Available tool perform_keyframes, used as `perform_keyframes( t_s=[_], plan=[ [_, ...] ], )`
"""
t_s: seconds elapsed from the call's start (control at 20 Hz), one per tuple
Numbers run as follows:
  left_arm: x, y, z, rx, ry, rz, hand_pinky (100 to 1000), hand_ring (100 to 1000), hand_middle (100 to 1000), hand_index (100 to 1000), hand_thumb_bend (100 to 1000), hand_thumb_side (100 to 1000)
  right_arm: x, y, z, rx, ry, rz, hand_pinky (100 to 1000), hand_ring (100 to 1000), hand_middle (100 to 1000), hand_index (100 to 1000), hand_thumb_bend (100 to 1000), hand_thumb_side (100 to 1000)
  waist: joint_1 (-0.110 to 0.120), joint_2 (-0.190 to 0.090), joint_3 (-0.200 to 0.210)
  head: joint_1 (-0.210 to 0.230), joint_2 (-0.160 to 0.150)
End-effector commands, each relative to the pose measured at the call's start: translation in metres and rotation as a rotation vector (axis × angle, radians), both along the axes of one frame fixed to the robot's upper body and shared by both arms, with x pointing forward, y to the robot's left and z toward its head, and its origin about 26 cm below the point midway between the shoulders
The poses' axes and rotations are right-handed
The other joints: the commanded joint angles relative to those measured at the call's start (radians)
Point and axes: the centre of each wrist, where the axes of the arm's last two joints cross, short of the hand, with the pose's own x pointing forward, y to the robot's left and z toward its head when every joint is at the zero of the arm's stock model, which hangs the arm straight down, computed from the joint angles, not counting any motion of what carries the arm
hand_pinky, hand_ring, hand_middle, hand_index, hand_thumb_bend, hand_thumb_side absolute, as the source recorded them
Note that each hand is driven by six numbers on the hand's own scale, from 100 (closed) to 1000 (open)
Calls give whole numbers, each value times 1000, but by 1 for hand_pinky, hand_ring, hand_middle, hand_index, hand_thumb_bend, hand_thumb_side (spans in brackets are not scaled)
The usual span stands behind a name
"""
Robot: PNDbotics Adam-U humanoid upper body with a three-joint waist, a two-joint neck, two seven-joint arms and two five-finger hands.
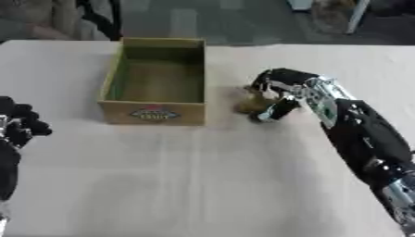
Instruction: Pick up objects on the table and place them in the box.
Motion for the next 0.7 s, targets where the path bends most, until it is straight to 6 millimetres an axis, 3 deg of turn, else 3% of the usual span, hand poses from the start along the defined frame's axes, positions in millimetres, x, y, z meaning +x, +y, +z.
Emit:
perform_keyframes(
  t_s=[0.05, 0.35, 0.7],
  plan=[
    [1, 1, 6, 10, -22, -4, 556, 507, 500, 603, 252, 588, 3, -4, 13, 8, -63, -10, 391, 451, 524, 688, 388, 438, 4, -16, 1, -1, 1],
    [1, 1, 6, 9, -23, -3, 556, 506, 499, 603, 254, 587, 3, -7, 19, 64, -163, -29, 239, 302, 472, 639, 322, 412, 3, -17, 1, 0, 0],
    [0, 2, 6, 12, -21, -1, 556, 506, 499, 603, 253, 587, 5, -4, 60, 122, -299, 2, 224, 291, 470, 640, 311, 393, 0, -20, -3, 2, 3]
  ],
)
